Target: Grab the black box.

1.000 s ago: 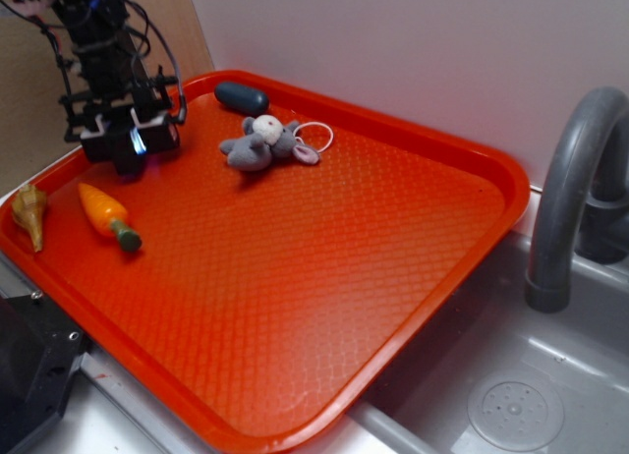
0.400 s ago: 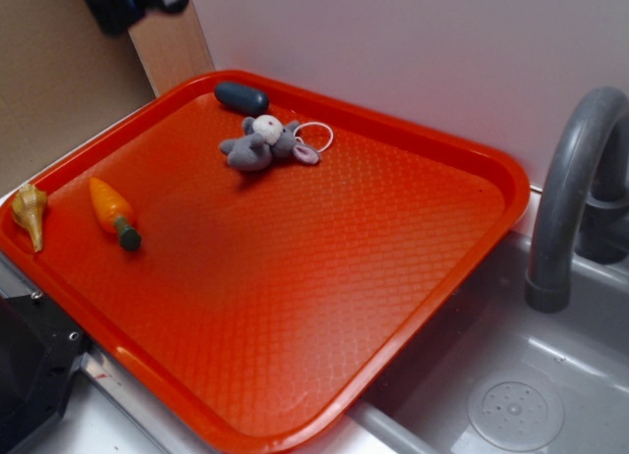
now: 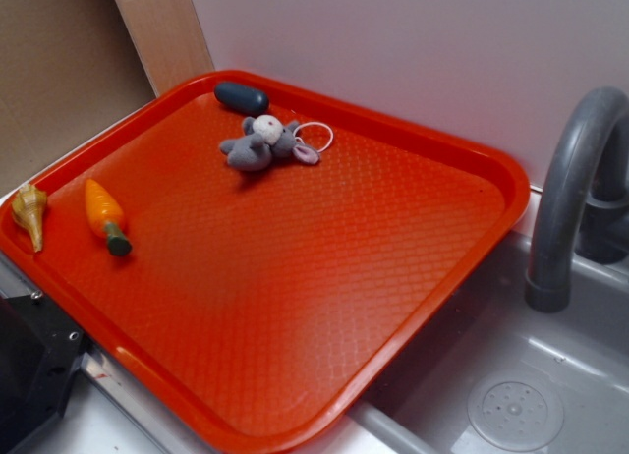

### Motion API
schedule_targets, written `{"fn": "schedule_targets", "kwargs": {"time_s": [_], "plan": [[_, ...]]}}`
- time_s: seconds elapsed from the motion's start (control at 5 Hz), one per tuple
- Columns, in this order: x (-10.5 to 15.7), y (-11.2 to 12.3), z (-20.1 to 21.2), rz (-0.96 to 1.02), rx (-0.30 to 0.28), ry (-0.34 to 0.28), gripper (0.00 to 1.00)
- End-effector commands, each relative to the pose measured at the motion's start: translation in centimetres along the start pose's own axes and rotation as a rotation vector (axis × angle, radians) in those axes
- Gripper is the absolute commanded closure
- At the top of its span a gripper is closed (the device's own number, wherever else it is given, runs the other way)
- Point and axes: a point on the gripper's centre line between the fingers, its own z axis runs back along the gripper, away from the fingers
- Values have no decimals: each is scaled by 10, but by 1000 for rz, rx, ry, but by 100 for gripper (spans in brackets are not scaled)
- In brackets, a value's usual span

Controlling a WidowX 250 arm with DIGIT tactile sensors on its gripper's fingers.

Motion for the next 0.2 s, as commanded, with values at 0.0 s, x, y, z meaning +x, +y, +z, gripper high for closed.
{"fn": "schedule_targets", "kwargs": {"time_s": [0.0], "plan": [[-39, 10, 15, -8, 28, -75, 100]]}}
